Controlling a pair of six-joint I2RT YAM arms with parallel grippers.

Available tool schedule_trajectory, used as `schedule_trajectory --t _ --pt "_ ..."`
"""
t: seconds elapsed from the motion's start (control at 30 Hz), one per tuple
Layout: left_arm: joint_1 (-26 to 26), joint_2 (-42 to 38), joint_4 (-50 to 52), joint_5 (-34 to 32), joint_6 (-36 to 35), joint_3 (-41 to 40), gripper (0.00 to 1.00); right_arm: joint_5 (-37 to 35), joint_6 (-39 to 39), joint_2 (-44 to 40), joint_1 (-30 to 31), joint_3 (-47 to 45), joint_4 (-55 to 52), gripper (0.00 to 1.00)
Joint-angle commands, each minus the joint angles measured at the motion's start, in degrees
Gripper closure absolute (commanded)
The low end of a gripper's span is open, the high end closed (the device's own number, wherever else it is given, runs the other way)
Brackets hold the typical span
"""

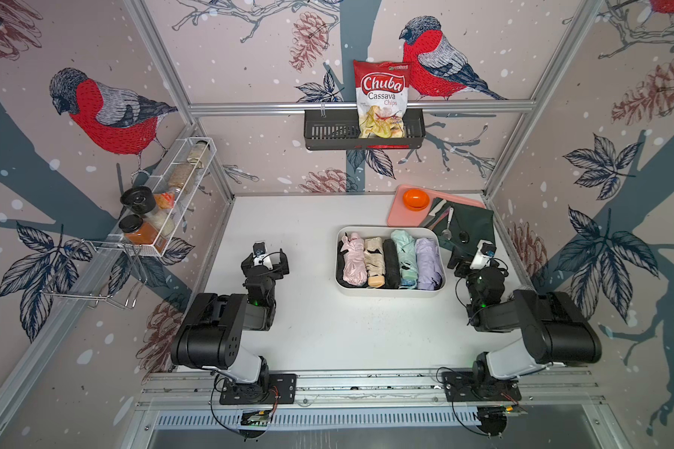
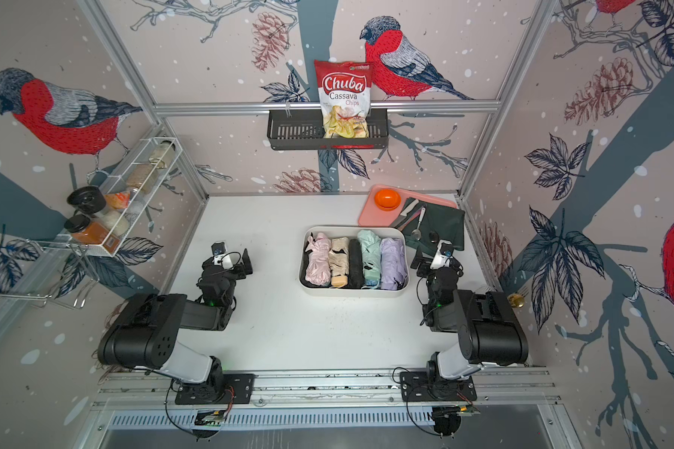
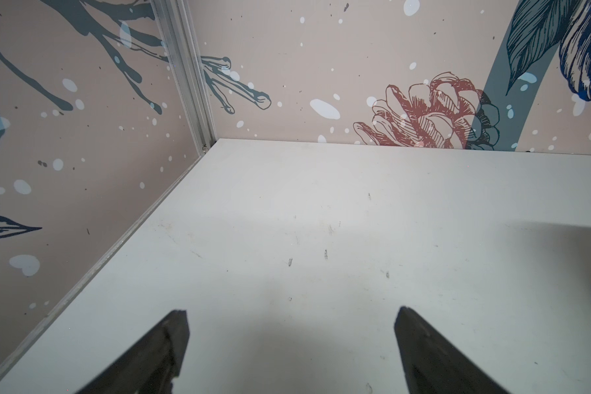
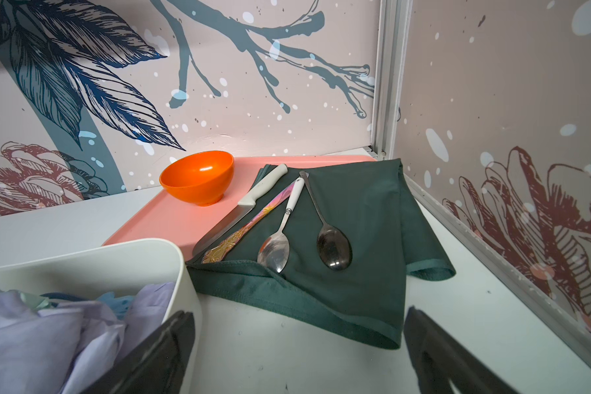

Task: Put the umbrella into the storage box
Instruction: Reset both arms

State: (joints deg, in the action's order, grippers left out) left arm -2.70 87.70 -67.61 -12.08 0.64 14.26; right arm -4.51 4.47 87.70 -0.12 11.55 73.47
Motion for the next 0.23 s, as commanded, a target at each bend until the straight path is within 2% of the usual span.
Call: schedule_trajectory --t 0.0,0.2 --pt "0.2 -0.2 -1.8 0.3 0.1 0.2 0.03 0.4 -0.3 0.1 0.0 0.0 2.0 0.00" --pt "0.2 -0.2 -1.9 0.3 0.1 0.2 0.03 0.4 -0.3 0.1 0.0 0.0 2.0 0.00"
